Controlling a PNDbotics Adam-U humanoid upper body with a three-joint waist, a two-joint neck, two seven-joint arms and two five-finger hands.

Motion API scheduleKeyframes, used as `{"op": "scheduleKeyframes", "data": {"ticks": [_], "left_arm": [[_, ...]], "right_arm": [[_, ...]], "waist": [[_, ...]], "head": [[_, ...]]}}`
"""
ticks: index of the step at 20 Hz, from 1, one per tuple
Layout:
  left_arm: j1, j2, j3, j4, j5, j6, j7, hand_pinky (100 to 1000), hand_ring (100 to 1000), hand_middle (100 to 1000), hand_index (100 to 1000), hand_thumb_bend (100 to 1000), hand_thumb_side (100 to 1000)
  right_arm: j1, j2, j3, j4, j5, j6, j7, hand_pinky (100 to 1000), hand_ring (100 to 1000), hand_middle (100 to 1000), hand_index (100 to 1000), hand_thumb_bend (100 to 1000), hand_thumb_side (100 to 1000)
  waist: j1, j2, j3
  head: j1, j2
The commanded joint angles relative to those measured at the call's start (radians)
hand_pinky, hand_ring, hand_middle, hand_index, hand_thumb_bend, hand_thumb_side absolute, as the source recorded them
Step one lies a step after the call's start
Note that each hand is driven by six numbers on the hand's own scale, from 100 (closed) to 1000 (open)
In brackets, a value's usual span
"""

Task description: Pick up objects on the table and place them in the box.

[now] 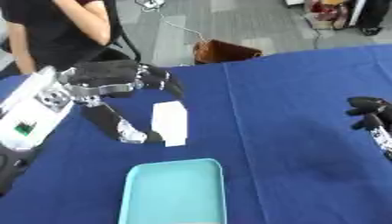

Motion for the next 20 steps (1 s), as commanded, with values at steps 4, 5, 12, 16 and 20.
{"op": "scheduleKeyframes", "data": {"ticks": [4, 5, 12, 16, 20], "left_arm": [[0.004, 0.002, 0.006, 0.010, -0.077, -0.024, -0.005, 741, 792, 828, 881, 476, 632], [0.005, -0.002, 0.008, 0.014, -0.096, -0.027, 0.001, 741, 791, 828, 882, 474, 633], [0.013, -0.012, 0.013, 0.025, -0.203, -0.040, 0.055, 740, 798, 831, 880, 501, 630], [0.013, -0.018, 0.011, 0.033, -0.231, -0.044, 0.075, 748, 807, 840, 883, 500, 632], [0.013, -0.018, 0.014, 0.047, -0.245, -0.045, 0.089, 761, 821, 846, 885, 497, 632]], "right_arm": [[-0.024, -0.006, -0.003, -0.018, -0.007, -0.002, 0.002, 643, 782, 850, 856, 100, 860], [-0.026, -0.005, -0.003, -0.018, -0.007, -0.002, 0.002, 643, 782, 850, 856, 100, 859], [-0.034, -0.003, -0.003, -0.019, -0.011, -0.003, 0.003, 643, 782, 850, 856, 100, 861], [-0.038, -0.001, -0.002, -0.019, -0.012, -0.004, 0.004, 643, 782, 849, 856, 100, 862], [-0.040, -0.002, -0.002, -0.018, -0.012, -0.005, 0.004, 643, 782, 849, 856, 100, 861]], "waist": [[-0.012, -0.005, -0.008], [-0.013, -0.002, -0.010], [-0.019, 0.014, -0.019], [-0.022, 0.021, -0.023], [-0.022, 0.026, -0.030]], "head": [[0.001, -0.025], [0.003, -0.025], [0.010, -0.030], [0.015, -0.034], [0.017, -0.042]]}}
